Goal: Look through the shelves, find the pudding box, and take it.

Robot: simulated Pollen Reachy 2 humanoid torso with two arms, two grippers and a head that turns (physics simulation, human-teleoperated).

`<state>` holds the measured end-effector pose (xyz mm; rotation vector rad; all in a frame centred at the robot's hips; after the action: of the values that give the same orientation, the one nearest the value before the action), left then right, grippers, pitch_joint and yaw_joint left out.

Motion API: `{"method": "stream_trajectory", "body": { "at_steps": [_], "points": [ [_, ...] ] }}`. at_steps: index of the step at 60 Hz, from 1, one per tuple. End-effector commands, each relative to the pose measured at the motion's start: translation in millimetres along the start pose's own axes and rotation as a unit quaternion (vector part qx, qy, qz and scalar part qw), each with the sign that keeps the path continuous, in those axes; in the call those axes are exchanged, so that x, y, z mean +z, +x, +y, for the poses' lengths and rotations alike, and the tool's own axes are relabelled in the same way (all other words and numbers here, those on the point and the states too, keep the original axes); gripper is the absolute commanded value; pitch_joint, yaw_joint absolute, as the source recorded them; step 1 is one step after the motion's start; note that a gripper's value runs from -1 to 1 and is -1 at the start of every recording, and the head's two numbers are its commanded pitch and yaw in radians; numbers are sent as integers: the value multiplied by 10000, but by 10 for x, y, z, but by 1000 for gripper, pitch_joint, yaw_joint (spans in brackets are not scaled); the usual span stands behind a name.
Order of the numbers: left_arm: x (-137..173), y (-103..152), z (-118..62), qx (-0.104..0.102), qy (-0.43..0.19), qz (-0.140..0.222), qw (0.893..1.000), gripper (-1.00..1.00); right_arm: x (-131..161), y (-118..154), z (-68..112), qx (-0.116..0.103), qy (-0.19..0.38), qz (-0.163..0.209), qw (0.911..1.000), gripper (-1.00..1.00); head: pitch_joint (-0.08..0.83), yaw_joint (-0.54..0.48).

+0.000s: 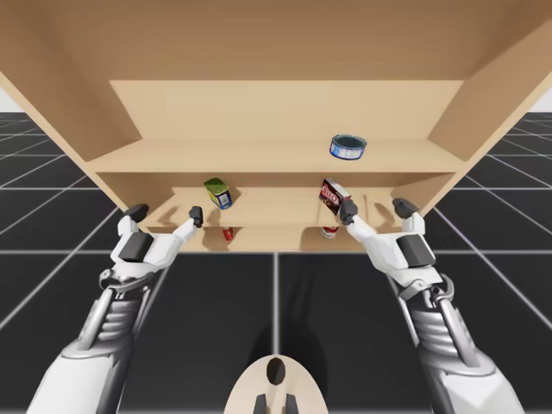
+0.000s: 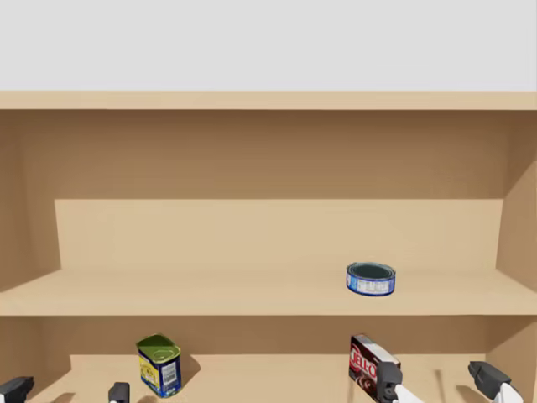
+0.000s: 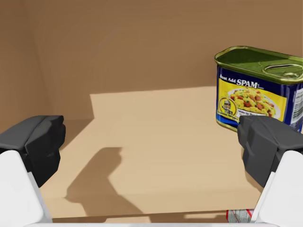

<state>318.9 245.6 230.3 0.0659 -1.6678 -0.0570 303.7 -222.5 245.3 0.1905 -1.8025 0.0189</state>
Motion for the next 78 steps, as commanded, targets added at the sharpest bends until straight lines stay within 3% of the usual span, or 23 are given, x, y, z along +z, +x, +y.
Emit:
{"method": "stream_trajectory", "body": {
  "at_steps": [1,5,22,40,47,56,63,68,78],
  "points": [
    [-5,-6,4,-11,15,11,10000,-1000,24,-40,63,20,-95,101,9999,-1000,12,-7],
    [-7,-7,8,-11,28,17,10000,-1000,9,-43,72,-68,52,188,9998,-1000,29,-5],
    [-21,-22,17,-80,39,16,10000,-1000,-10,-33,54,-55,-40,186,9998,-1000,209,-8],
    [-20,-30,16,-78,-23,-8,10000,-1000,-12,-47,64,7,-35,169,9999,-1000,355,-209],
    [-19,-23,14,-59,-48,-48,10000,-1000,-11,-48,67,5,-14,177,9998,-1000,374,-263],
    [-24,-27,8,-53,-48,-58,10000,-1000,44,38,156,-118,139,388,9991,-1000,372,-246],
    [-23,-29,-1,-51,-60,-67,9999,-1000,125,155,218,-94,310,555,9979,-1000,375,-242],
    [-24,-34,-9,-63,-75,-75,9999,-1000,67,190,226,-132,469,653,9967,-1000,382,-242],
    [-23,-37,-19,-76,-78,-75,9999,-1000,-133,145,188,7,849,831,9929,-1000,387,-244]
  ]
}}
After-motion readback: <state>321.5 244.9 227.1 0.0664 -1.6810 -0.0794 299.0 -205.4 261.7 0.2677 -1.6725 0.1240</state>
